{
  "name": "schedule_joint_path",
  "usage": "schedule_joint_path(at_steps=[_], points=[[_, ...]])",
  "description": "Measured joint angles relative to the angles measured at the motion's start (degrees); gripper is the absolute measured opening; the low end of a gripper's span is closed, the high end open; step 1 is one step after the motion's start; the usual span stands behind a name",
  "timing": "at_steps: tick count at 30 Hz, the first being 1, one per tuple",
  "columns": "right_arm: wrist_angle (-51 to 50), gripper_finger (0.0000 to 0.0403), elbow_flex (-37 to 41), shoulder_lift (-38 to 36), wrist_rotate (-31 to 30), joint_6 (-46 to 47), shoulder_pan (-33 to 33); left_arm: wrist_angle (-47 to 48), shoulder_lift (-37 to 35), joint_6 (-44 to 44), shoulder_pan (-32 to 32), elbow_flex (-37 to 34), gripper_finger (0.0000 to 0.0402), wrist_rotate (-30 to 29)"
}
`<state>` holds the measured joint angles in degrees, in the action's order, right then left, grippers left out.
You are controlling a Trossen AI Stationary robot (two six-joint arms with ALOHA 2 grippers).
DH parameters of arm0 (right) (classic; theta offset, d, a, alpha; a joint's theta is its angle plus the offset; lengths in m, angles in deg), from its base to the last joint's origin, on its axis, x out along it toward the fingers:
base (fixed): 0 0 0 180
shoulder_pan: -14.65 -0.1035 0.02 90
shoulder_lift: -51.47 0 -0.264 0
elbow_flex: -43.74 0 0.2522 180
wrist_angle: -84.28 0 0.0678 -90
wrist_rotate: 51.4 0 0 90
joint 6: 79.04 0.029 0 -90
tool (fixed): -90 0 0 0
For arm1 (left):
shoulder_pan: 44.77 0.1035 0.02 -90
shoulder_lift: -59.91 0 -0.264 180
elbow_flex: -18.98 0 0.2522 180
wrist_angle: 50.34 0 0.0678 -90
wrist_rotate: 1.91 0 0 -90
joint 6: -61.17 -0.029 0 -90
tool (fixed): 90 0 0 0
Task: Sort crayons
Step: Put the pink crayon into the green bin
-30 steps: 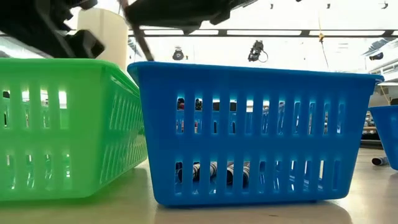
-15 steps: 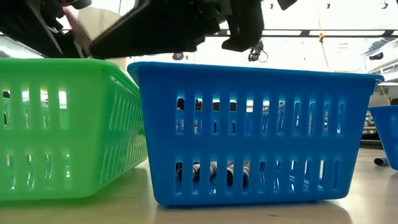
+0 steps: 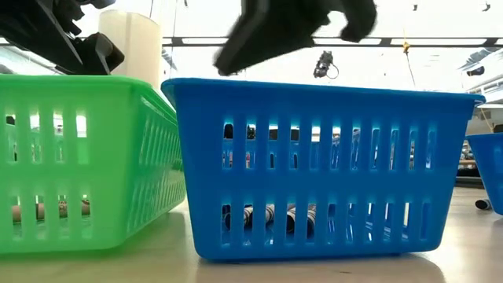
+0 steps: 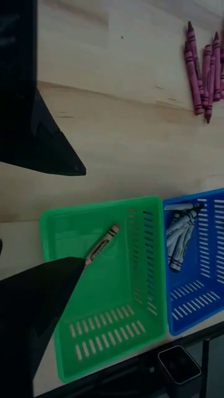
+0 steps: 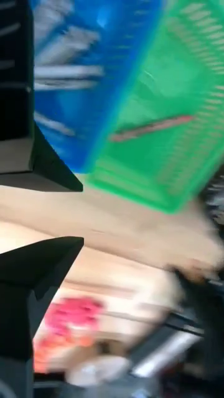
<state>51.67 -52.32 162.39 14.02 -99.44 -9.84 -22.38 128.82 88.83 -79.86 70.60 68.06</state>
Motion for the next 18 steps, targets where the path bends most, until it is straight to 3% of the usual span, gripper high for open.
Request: schedule_joint_path(at_steps=[4,10,18], points=[[-14.71,0.0135,0.00,-2.21,-1.32,8.21,0.99,-0.04,0.00,0.00,-0.02,0.00,0.0238,-0.04],[-35.07,0.0133,0.09,-3.25,1.64,20.17,3.24,-0.13,0.02,-0.32,0.05,0.00,0.0238,-0.07],[-40.23,0.0132,5.92,-3.26,8.05,24.96,6.54,-0.22,0.02,-1.27,0.28,0.00,0.0238,-0.09]])
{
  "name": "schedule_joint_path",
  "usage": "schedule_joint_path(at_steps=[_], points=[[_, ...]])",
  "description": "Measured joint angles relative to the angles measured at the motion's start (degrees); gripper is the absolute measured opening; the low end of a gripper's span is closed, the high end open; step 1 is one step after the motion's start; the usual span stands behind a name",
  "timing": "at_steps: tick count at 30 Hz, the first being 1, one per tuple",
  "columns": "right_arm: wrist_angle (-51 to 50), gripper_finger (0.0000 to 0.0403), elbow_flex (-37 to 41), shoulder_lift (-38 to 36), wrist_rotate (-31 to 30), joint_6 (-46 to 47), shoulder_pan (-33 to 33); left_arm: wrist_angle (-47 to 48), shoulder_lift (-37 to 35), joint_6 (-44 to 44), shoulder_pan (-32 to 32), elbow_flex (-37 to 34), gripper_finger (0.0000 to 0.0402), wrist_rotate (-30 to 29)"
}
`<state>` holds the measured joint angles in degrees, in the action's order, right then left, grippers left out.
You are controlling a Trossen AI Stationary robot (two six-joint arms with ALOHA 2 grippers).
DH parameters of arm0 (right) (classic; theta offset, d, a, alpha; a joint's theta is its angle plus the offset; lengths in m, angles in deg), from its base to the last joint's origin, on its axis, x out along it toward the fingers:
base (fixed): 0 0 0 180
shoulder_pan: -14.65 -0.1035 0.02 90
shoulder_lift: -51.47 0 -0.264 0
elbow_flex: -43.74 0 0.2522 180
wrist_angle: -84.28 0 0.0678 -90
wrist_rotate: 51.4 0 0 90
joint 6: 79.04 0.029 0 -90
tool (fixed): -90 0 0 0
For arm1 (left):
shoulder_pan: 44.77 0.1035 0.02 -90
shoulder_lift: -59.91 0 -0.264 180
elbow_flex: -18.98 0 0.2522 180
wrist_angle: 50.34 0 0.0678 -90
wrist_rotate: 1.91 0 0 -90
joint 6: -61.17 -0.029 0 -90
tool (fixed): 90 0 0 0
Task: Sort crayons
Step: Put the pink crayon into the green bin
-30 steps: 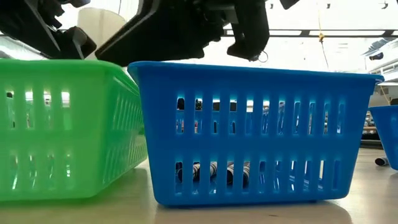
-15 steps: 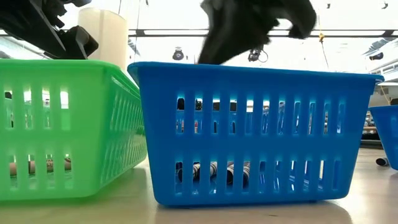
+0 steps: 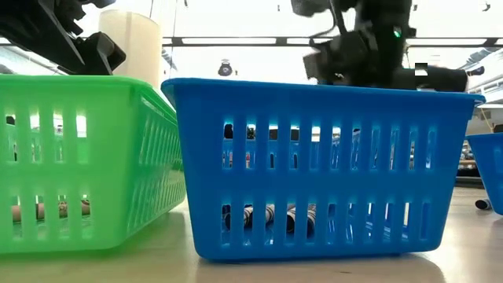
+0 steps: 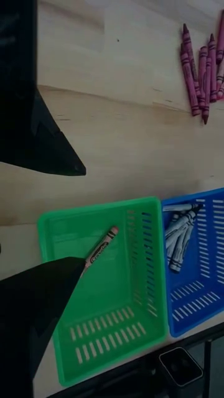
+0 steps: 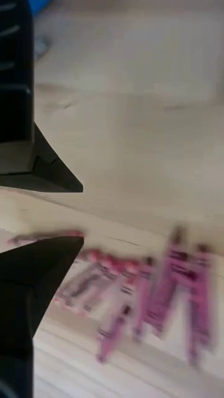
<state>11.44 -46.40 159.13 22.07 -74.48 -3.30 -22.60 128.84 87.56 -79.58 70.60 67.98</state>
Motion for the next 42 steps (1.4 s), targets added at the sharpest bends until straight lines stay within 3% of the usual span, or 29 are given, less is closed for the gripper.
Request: schedule_joint_path(at_steps=[32,42], points=[[9.29,0.0114,17.84,-3.87,8.25,-6.59,13.11,0.02,0.00,-0.19,0.00,0.00,0.0238,-0.01],[9.55,0.0037,18.21,-3.74,10.75,-7.30,13.33,0.09,0.02,-0.17,0.00,0.00,0.0238,-0.02]])
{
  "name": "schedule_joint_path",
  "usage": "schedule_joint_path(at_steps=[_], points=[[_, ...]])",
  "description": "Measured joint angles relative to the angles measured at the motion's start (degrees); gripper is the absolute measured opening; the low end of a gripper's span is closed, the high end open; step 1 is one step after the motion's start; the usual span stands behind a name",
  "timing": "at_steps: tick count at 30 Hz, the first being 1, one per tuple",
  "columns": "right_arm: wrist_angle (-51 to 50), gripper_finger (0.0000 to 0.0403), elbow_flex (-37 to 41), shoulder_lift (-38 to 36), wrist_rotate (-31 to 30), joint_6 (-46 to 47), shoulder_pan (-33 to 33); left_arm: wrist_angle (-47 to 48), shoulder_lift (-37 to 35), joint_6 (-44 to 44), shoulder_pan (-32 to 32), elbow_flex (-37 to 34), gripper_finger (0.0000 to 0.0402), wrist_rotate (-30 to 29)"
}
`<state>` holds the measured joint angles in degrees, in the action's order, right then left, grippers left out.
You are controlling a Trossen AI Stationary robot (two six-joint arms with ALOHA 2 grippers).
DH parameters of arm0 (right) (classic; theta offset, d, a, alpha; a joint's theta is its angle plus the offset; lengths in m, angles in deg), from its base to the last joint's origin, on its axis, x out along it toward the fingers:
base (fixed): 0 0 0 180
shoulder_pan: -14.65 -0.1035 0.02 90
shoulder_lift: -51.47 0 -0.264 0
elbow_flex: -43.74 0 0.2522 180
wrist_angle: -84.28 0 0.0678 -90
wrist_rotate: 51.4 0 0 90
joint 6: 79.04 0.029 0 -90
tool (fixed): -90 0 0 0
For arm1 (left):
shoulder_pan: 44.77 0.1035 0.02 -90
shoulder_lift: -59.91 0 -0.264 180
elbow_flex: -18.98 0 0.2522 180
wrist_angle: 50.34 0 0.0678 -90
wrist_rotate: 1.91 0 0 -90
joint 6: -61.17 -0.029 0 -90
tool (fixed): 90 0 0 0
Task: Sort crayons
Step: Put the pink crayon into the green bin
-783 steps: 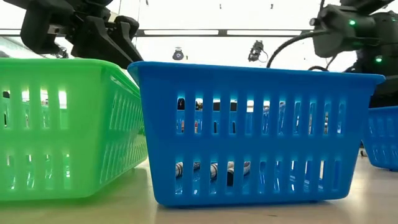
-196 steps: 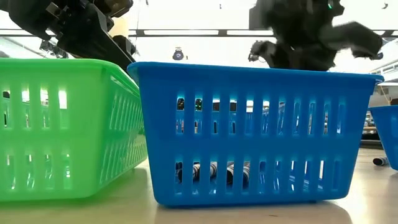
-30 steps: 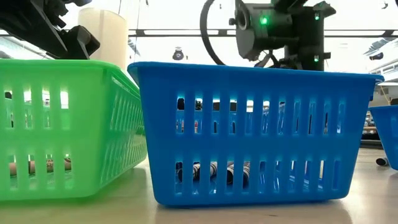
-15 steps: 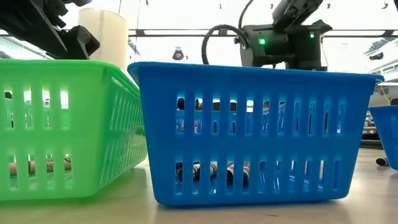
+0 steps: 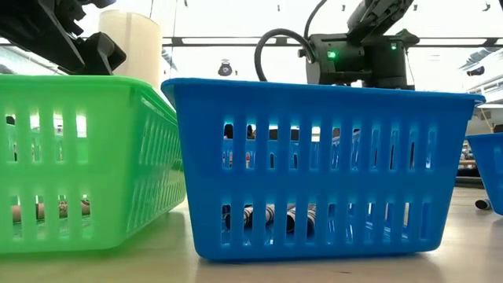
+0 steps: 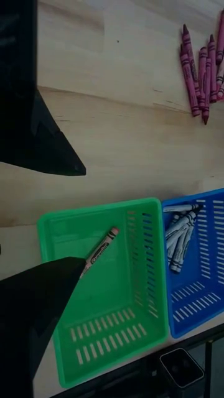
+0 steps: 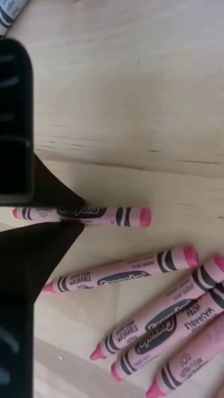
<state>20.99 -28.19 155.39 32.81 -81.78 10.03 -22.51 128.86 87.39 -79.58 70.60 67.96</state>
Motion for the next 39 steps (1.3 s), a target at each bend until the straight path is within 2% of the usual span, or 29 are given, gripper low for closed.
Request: schedule_joint_path(at_steps=[4,16,26,31,39], points=[[-0.32,0.0023,-0.40,0.13,0.37,0.44,-0.11,0.00,0.00,0.00,0.00,0.00,0.0238,0.02],[0.31,0.0037,-5.77,-2.60,-0.06,2.56,-3.56,0.00,0.00,0.02,0.00,0.00,0.0238,0.00],[12.17,0.0037,-9.64,-2.84,0.04,-1.43,-8.81,-0.02,0.00,-0.33,0.02,0.00,0.0238,-0.18],[21.37,0.0037,-9.70,-2.84,-3.64,-6.22,-10.91,-0.04,0.00,-0.37,0.02,0.00,0.0238,-0.18],[37.74,0.0037,-9.75,-2.78,-3.43,-11.21,-12.37,-0.04,0.00,-0.46,0.02,0.00,0.0238,-0.18]])
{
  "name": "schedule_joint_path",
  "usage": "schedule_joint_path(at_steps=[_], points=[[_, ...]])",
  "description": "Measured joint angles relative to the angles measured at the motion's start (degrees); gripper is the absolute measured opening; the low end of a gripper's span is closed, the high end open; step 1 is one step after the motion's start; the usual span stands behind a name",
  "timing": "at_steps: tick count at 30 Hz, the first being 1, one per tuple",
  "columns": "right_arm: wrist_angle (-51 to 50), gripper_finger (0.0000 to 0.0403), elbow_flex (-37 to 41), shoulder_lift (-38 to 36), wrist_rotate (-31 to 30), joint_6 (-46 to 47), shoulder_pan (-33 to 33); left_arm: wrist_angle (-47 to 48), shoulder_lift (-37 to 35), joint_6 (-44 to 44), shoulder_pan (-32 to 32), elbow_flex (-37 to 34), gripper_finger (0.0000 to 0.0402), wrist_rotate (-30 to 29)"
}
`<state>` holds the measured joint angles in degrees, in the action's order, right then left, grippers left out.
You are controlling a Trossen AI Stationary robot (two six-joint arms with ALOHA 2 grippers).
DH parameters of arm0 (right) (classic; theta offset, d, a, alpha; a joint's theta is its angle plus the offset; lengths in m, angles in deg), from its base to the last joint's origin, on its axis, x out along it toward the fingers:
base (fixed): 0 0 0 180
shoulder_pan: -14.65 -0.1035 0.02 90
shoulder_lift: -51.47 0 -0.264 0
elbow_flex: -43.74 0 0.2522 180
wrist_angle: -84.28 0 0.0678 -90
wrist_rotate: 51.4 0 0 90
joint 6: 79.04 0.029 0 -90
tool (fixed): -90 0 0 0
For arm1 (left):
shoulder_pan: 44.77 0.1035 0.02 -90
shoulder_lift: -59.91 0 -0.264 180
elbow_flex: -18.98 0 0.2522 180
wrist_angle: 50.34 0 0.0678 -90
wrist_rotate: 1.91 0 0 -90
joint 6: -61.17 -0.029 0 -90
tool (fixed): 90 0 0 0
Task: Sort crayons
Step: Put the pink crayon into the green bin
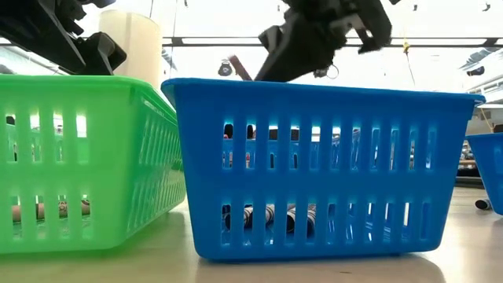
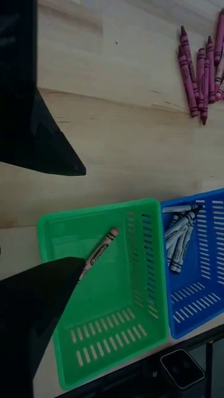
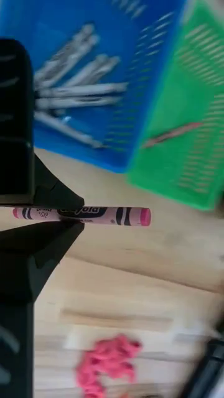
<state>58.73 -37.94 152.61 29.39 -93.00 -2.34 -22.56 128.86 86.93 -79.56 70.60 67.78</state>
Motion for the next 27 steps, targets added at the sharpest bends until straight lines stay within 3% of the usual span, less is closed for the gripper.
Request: schedule_joint_path(at_steps=[6,17,27], points=[[7.58,0.0037,-0.02,0.00,5.74,0.17,0.02,0.01,0.00,-0.01,0.00,0.00,0.0238,0.00],[17.45,0.0037,0.00,3.81,9.75,-0.85,-1.09,-0.65,0.00,0.00,0.00,-0.02,0.0238,0.00],[35.73,0.0037,-0.35,10.40,11.80,-1.70,-2.91,-1.49,0.29,0.01,-0.15,-0.04,0.0238,-0.01]])
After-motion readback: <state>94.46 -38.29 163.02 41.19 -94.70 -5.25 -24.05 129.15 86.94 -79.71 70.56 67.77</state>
